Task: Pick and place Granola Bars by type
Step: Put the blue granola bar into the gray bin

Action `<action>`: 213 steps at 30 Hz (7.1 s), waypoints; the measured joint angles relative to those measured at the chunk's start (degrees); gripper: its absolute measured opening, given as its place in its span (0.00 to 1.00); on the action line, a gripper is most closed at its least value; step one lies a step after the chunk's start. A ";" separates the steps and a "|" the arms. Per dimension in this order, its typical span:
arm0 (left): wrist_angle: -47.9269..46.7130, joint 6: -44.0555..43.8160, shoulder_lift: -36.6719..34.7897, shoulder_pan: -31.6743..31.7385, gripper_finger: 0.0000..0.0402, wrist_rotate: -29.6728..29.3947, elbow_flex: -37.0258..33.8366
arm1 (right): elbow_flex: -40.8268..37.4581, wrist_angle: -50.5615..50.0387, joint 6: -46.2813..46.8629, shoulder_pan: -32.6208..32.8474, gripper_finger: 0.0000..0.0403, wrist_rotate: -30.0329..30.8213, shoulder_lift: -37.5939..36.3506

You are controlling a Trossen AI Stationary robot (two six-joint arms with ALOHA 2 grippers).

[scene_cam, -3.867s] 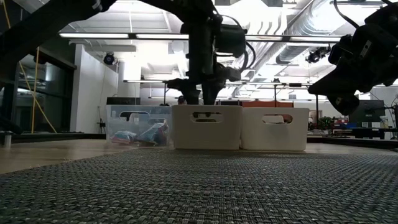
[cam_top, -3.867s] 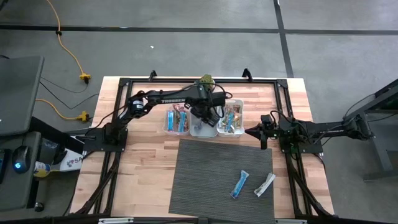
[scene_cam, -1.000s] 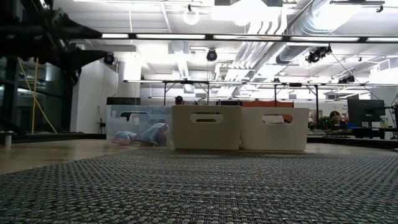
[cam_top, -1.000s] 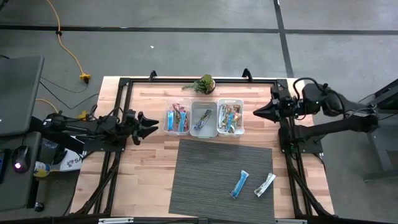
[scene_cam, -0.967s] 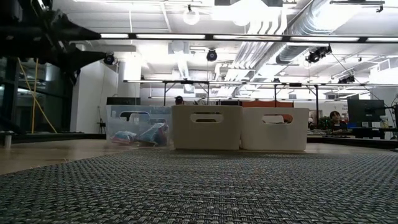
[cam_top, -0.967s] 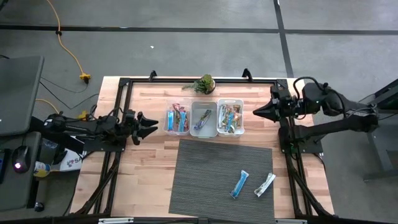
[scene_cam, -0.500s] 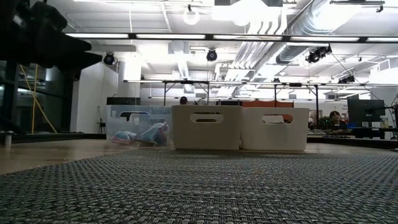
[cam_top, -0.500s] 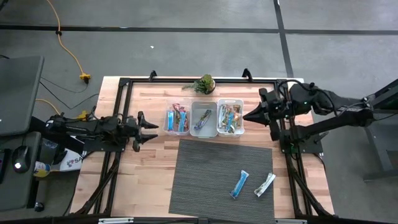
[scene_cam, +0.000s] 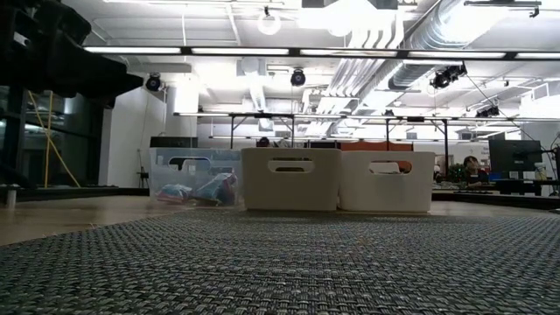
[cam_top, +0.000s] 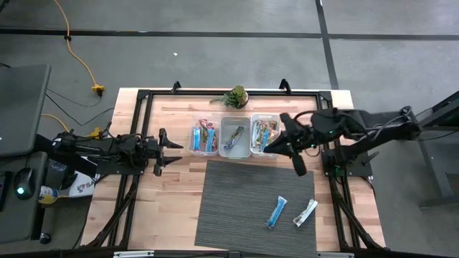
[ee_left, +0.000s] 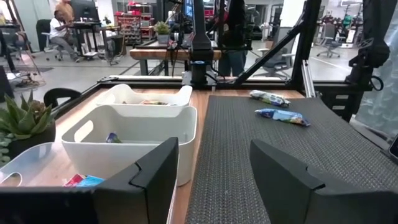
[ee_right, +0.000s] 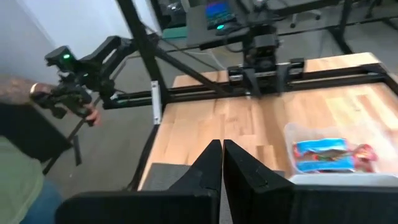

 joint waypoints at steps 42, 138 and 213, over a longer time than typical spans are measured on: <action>0.84 7.45 0.03 0.00 0.02 -5.90 -0.04 | 0.02 -20.87 33.55 20.05 0.00 -0.41 3.83; 0.89 0.34 -0.01 0.00 0.00 -5.66 -0.04 | 45.43 -60.29 116.44 24.93 0.00 -10.80 62.58; 0.86 0.36 -0.01 -0.01 0.00 -5.49 -0.07 | 15.21 -35.66 116.10 17.53 0.32 -15.28 62.32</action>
